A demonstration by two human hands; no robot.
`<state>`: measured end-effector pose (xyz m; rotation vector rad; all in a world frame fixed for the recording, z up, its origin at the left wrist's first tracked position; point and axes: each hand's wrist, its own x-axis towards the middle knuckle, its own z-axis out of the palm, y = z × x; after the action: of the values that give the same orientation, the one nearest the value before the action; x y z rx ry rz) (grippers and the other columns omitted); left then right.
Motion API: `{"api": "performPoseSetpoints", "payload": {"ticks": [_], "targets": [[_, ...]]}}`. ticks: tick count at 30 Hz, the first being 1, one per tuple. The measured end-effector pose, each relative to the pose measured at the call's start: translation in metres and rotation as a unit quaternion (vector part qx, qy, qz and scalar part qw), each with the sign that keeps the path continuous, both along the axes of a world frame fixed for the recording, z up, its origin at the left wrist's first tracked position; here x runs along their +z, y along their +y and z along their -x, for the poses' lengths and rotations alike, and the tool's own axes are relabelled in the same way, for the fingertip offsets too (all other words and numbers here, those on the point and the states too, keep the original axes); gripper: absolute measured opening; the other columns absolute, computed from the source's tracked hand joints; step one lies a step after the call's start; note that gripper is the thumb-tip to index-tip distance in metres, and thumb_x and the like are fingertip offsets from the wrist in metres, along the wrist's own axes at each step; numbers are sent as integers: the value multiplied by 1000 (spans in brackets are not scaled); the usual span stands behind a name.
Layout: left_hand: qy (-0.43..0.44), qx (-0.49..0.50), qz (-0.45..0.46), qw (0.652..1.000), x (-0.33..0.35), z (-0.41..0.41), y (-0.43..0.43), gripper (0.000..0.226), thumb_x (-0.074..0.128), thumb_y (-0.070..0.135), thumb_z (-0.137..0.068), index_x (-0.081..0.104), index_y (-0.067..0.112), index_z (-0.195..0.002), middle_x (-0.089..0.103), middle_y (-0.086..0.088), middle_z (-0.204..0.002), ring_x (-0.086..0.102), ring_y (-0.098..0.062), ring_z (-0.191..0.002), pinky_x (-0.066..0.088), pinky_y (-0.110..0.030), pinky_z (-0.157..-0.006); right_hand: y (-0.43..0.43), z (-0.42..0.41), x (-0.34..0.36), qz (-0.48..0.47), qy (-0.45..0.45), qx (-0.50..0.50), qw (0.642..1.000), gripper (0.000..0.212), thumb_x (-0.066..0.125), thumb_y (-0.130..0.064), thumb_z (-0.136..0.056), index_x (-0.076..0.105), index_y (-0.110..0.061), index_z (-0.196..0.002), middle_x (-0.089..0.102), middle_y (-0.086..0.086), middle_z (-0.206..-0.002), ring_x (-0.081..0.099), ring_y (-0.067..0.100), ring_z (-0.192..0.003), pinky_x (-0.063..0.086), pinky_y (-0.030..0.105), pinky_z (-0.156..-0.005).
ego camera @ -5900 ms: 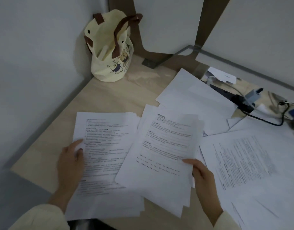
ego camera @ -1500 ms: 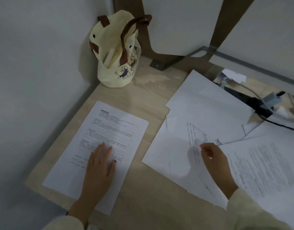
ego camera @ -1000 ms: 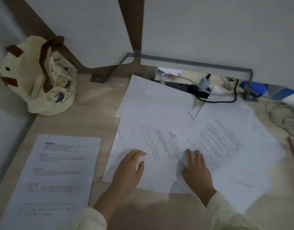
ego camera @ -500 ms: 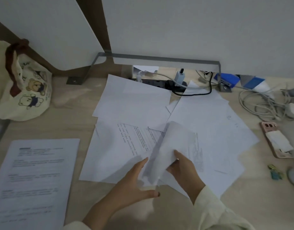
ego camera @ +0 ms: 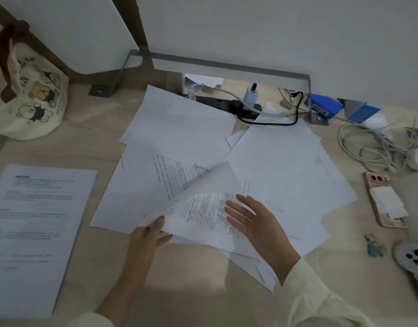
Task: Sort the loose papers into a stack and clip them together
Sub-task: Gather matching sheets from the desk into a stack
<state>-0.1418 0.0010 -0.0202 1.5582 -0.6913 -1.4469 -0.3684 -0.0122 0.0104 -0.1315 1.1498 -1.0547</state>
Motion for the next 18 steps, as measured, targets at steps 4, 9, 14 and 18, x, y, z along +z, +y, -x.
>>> {"api": "performPoseSetpoints", "payload": {"ticks": [4, 9, 14, 18], "targets": [[11, 35, -33, 999, 1, -12, 1, 25, 51, 9, -92, 58, 7, -116, 63, -9, -106, 61, -23, -88, 58, -21, -60, -6, 48, -15, 2, 347, 51, 936, 18, 52, -12, -91, 61, -10, -106, 64, 10, -105, 60, 29, -104, 46, 28, -85], [-75, -7, -42, 996, 8, -23, -9, 23, 47, 9, -94, 55, 16, -115, 61, -7, -104, 60, -20, -88, 57, -24, -57, -28, 87, -35, 25, 598, 229, 768, 41, 61, -16, -85, 51, -9, -125, 53, 15, -126, 52, 28, -114, 40, 30, -86], [-109, 53, -49, 991, 0, -23, -24, 27, 48, 20, -94, 54, 15, -120, 60, -6, -115, 57, -24, -101, 48, -29, -69, -38, 97, -54, 90, 668, 374, 637, 65, 66, -27, -81, 36, -9, -136, 35, 17, -141, 40, 34, -126, 37, 37, -102], [-110, 33, -81, 990, -12, -7, -19, 35, 54, 21, -91, 51, 11, -125, 61, -7, -116, 59, -23, -103, 49, -40, -85, -33, 90, -63, 103, 736, 423, 518, 60, 55, -28, -85, 29, -13, -137, 35, 18, -138, 44, 31, -124, 50, 34, -86]]}}
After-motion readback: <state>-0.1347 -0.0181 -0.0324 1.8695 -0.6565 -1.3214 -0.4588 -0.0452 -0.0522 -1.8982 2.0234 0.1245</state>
